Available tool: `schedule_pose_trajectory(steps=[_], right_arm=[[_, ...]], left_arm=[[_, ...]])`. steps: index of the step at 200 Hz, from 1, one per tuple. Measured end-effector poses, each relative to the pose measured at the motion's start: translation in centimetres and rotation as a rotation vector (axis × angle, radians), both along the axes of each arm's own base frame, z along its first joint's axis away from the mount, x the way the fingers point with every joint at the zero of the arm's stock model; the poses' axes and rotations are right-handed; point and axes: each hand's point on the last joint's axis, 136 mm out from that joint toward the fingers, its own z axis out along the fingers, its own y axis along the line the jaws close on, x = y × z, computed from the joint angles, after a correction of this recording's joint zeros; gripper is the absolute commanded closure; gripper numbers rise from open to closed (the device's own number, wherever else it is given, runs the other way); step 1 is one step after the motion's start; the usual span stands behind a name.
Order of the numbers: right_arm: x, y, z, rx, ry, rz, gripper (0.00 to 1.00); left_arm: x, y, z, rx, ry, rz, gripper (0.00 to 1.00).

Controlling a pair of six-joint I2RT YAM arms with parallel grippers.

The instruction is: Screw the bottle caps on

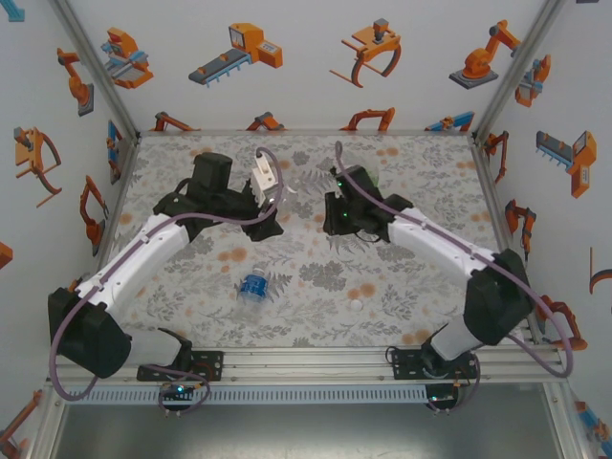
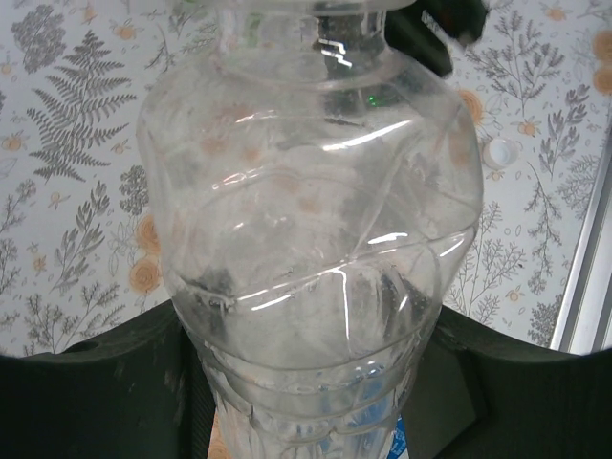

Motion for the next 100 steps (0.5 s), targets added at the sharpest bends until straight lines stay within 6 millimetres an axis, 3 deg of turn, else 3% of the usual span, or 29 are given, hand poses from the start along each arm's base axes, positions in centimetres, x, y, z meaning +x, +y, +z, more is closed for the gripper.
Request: schedule_pose_trajectory(steps=[36, 71, 100], right_arm=[[-2.2, -0.7, 5.5, 0.070, -0.152, 0.148, 0.80], [-5.9, -0.2, 11.1, 0.143, -0.371, 0.368, 0.84], [-8.8, 0.4, 14.4, 0.189, -0.515, 0.539, 0.88]], left_arm=[[-1.8, -0.6, -0.6, 0.038, -0.064, -0.099, 1.00], [-3.6, -1.1, -1.2, 0.086, -0.111, -0.187, 1.00], [-4.8, -1.0, -2.1, 0.147, -0.153, -0.255, 1.00]])
